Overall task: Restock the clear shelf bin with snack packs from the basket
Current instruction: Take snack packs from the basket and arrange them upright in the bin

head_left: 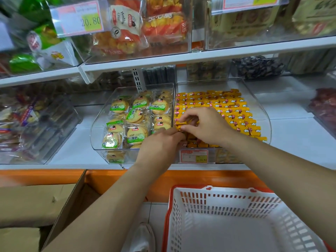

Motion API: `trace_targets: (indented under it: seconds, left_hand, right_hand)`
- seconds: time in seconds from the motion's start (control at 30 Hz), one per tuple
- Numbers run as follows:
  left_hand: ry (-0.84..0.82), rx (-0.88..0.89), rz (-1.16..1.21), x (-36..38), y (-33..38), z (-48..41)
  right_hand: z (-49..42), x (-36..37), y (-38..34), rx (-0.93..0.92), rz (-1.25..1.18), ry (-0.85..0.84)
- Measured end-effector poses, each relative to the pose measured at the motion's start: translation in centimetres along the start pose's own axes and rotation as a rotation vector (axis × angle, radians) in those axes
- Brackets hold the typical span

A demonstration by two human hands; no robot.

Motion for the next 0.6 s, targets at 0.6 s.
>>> trace_targets:
  seconds: [0.6]
  left_hand:
    - [0.222,-0.044,-0.011,0.9,0.4,-0.4]
  right_hand:
    - [-2.2,-0.8,-0.4,0.045,0.130,-0.057]
Point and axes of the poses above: each hand's wrist, its own z-axis away from the middle knuckle, its own x-axis out of the palm, y = z × x, the point moved 1 cm from there along -z, towards the middle knuckle, and after that the axes turned 13 degrees about -z, right-handed, at the moved point
